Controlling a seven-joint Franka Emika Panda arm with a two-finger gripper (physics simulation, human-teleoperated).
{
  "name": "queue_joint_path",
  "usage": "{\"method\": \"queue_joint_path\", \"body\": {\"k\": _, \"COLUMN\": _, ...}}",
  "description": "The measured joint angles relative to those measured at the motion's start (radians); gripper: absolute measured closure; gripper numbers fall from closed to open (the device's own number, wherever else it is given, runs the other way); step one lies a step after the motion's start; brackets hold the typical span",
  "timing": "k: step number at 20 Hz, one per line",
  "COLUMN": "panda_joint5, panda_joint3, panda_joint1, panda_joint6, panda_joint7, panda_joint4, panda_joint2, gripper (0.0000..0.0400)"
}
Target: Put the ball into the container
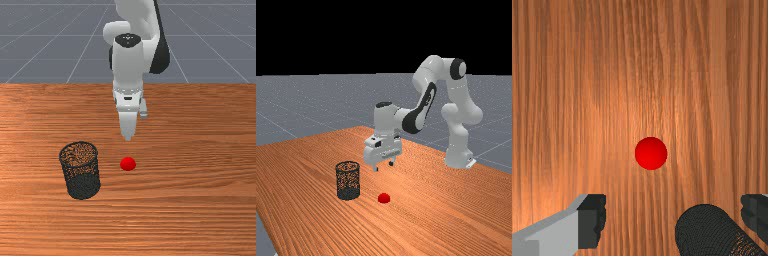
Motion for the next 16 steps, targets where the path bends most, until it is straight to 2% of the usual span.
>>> {"method": "queue_joint_path", "body": {"k": 1, "panda_joint5": 0.000, "panda_joint3": 0.000, "panda_joint1": 0.000, "panda_joint6": 0.000, "panda_joint7": 0.000, "panda_joint4": 0.000, "panda_joint2": 0.000, "gripper": 0.0157}}
{"method": "queue_joint_path", "body": {"k": 2, "panda_joint5": 0.000, "panda_joint3": 0.000, "panda_joint1": 0.000, "panda_joint6": 0.000, "panda_joint7": 0.000, "panda_joint4": 0.000, "panda_joint2": 0.000, "gripper": 0.0252}}
{"method": "queue_joint_path", "body": {"k": 3, "panda_joint5": 0.000, "panda_joint3": 0.000, "panda_joint1": 0.000, "panda_joint6": 0.000, "panda_joint7": 0.000, "panda_joint4": 0.000, "panda_joint2": 0.000, "gripper": 0.0310}}
{"method": "queue_joint_path", "body": {"k": 5, "panda_joint5": 0.000, "panda_joint3": 0.000, "panda_joint1": 0.000, "panda_joint6": 0.000, "panda_joint7": 0.000, "panda_joint4": 0.000, "panda_joint2": 0.000, "gripper": 0.0367}}
{"method": "queue_joint_path", "body": {"k": 9, "panda_joint5": 0.000, "panda_joint3": 0.000, "panda_joint1": 0.000, "panda_joint6": -0.014, "panda_joint7": -0.001, "panda_joint4": 0.012, "panda_joint2": 0.013, "gripper": 0.0396}}
{"method": "queue_joint_path", "body": {"k": 10, "panda_joint5": 0.000, "panda_joint3": 0.000, "panda_joint1": 0.000, "panda_joint6": 0.048, "panda_joint7": -0.001, "panda_joint4": -0.026, "panda_joint2": -0.004, "gripper": 0.0240}}
{"method": "queue_joint_path", "body": {"k": 11, "panda_joint5": -0.008, "panda_joint3": -0.003, "panda_joint1": 0.003, "panda_joint6": 0.010, "panda_joint7": 0.006, "panda_joint4": -0.005, "panda_joint2": 0.006, "gripper": 0.0146}}
{"method": "queue_joint_path", "body": {"k": 12, "panda_joint5": -0.009, "panda_joint3": -0.003, "panda_joint1": 0.004, "panda_joint6": 0.012, "panda_joint7": 0.007, "panda_joint4": -0.005, "panda_joint2": 0.007, "gripper": 0.0089}}
{"method": "queue_joint_path", "body": {"k": 14, "panda_joint5": -0.012, "panda_joint3": -0.005, "panda_joint1": 0.005, "panda_joint6": 0.017, "panda_joint7": 0.009, "panda_joint4": -0.005, "panda_joint2": 0.011, "gripper": 0.0033}}
{"method": "queue_joint_path", "body": {"k": 15, "panda_joint5": -0.002, "panda_joint3": -0.001, "panda_joint1": 0.001, "panda_joint6": -0.049, "panda_joint7": 0.001, "panda_joint4": 0.039, "panda_joint2": 0.037, "gripper": 0.0020}}
{"method": "queue_joint_path", "body": {"k": 16, "panda_joint5": -0.002, "panda_joint3": -0.001, "panda_joint1": 0.001, "panda_joint6": -0.009, "panda_joint7": 0.001, "panda_joint4": 0.016, "panda_joint2": 0.032, "gripper": 0.0012}}
